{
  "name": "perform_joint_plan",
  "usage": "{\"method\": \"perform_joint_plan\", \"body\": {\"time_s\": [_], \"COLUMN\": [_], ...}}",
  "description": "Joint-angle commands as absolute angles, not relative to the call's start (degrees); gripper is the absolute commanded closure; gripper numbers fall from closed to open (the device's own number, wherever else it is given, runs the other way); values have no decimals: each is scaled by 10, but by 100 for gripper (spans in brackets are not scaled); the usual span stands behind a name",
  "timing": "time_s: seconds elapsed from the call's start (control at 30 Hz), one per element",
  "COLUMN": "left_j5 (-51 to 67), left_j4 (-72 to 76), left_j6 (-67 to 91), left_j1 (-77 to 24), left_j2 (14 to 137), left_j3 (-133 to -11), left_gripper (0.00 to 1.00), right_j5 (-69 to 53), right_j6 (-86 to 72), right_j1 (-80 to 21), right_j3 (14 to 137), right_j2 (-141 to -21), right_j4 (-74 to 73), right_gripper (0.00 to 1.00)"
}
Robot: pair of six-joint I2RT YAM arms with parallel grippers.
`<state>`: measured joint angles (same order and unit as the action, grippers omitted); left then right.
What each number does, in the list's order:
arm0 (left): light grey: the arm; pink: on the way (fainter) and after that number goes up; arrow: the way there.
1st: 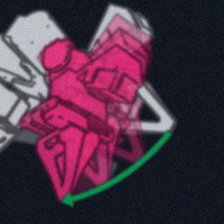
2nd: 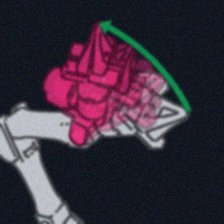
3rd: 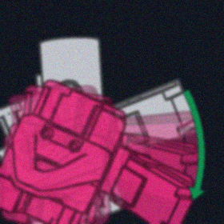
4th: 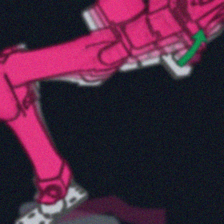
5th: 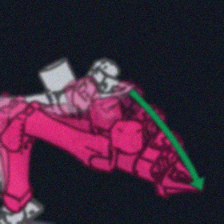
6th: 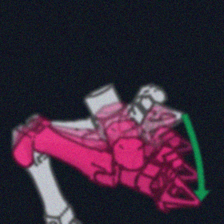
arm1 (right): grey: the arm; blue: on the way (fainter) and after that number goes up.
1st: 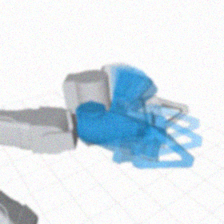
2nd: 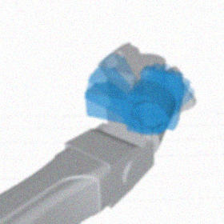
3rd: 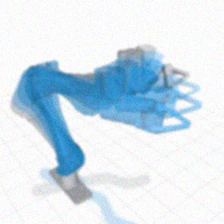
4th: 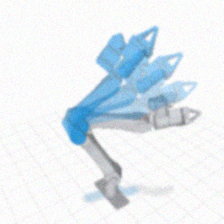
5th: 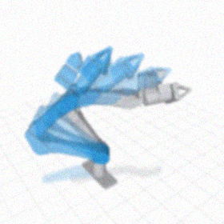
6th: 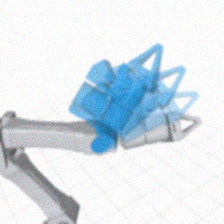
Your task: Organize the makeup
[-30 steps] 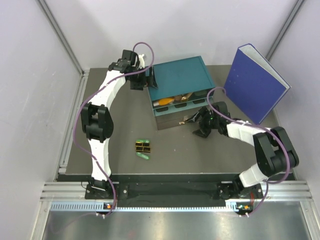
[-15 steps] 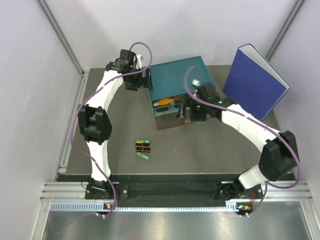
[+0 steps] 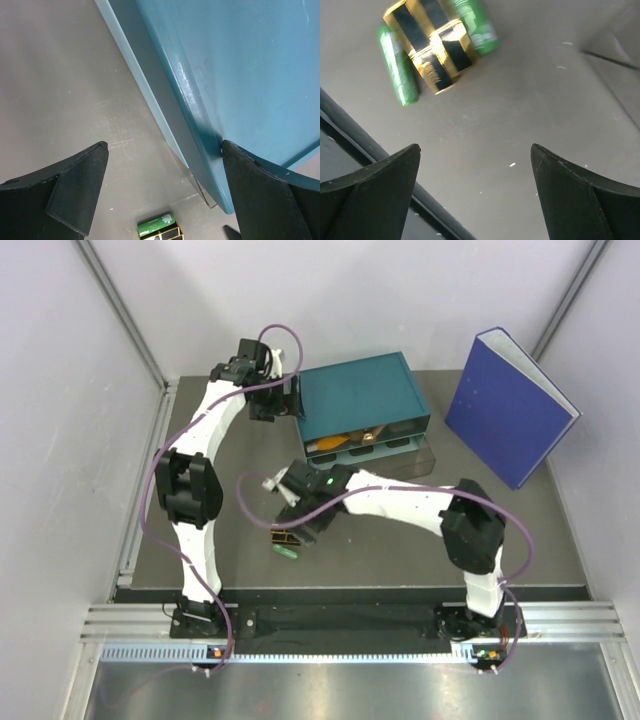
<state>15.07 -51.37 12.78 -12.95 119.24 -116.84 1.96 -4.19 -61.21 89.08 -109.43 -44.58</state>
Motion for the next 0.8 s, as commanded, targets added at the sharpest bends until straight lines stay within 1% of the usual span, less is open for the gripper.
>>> {"method": "perform_joint_plan", "body": {"time_s": [0.0,0.23,0.33,0.37,0.47,0.5,0.57,0.6,0.77], "left_j5": [141,139,137,137,136,135,134,133,130], "left_j4": [-554,-555,-555,-555,-555,-555,-555,-556,-558], "left_j6": [116,111,109,109,108,107,107,107,105], "left_j1": [-109,-104,-103,-103,-102,-102,-101,-101,-99], "left_j2": [1176,1170,1169,1168,1167,1166,1165,1165,1163], "left_j3": [-1161,-1148,-1143,-1141,-1139,-1139,-1139,-1138,-1136], "left_gripper": [1,1,1,1,1,1,1,1,1], "right_j5": [74,84,76,65,56,53,43,40,29], "right_j6": [54,68,70,72,72,72,73,73,70], "right_j1": [-668,-686,-685,-685,-685,-685,-684,-684,-682], "right_j3": [925,957,973,979,1000,1005,1006,1006,1006], "right_j2": [-1108,-1162,-1180,-1186,-1207,-1212,-1221,-1223,-1232], "right_j4": [-446,-422,-405,-404,-405,-403,-398,-394,-395], "right_gripper": [10,11,15,19,28,39,49,53,53]}}
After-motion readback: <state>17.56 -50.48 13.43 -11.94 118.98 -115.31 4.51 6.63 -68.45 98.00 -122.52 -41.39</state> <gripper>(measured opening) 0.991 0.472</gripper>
